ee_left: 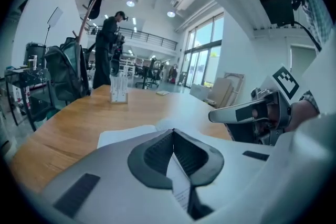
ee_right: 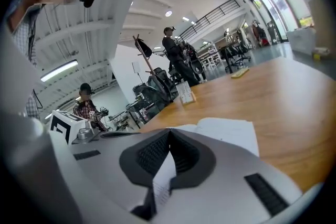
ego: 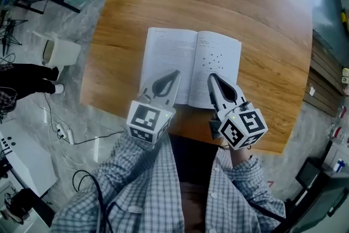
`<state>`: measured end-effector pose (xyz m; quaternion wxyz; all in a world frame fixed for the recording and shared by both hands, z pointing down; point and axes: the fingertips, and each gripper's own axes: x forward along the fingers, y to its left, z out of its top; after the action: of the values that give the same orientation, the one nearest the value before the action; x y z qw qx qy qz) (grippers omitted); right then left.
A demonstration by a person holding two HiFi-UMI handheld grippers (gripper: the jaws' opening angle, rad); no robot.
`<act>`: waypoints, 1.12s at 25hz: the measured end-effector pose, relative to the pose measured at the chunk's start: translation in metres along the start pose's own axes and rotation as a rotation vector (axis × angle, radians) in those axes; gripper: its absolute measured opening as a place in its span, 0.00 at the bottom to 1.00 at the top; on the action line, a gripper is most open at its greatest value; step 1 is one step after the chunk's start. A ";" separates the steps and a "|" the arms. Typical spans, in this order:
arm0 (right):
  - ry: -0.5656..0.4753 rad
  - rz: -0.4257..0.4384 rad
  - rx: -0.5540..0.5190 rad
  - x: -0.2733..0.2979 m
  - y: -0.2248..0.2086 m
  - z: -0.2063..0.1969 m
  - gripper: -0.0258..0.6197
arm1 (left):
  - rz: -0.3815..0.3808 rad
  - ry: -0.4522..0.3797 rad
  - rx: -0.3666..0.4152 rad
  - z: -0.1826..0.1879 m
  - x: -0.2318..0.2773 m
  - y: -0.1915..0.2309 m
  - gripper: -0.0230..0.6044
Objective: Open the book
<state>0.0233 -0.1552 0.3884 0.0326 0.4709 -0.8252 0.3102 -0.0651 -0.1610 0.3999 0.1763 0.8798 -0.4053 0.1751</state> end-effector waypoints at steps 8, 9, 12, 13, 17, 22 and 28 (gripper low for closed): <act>-0.201 -0.114 -0.119 -0.073 -0.007 0.076 0.07 | -0.052 -0.156 0.055 0.073 -0.014 -0.038 0.05; -0.225 -0.120 -0.124 -0.080 -0.006 0.084 0.07 | -0.054 -0.172 0.061 0.080 -0.016 -0.040 0.05; -0.281 -0.130 -0.158 -0.098 -0.001 0.104 0.07 | -0.060 -0.210 0.069 0.098 -0.020 -0.046 0.05; -0.297 -0.134 -0.181 -0.104 0.001 0.111 0.07 | -0.063 -0.221 0.069 0.102 -0.021 -0.048 0.05; -0.358 -0.168 -0.299 -0.126 0.007 0.137 0.07 | -0.069 -0.256 0.092 0.117 -0.027 -0.054 0.05; -0.385 -0.191 -0.374 -0.133 0.006 0.147 0.07 | -0.074 -0.303 0.102 0.123 -0.032 -0.059 0.05; -0.373 -0.168 -0.363 -0.124 0.007 0.145 0.07 | -0.059 -0.321 0.159 0.128 -0.034 -0.064 0.05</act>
<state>0.1209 -0.1375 0.2248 -0.0105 0.5730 -0.8172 0.0613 -0.0151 -0.1574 0.2611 0.0443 0.9192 -0.3870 0.0585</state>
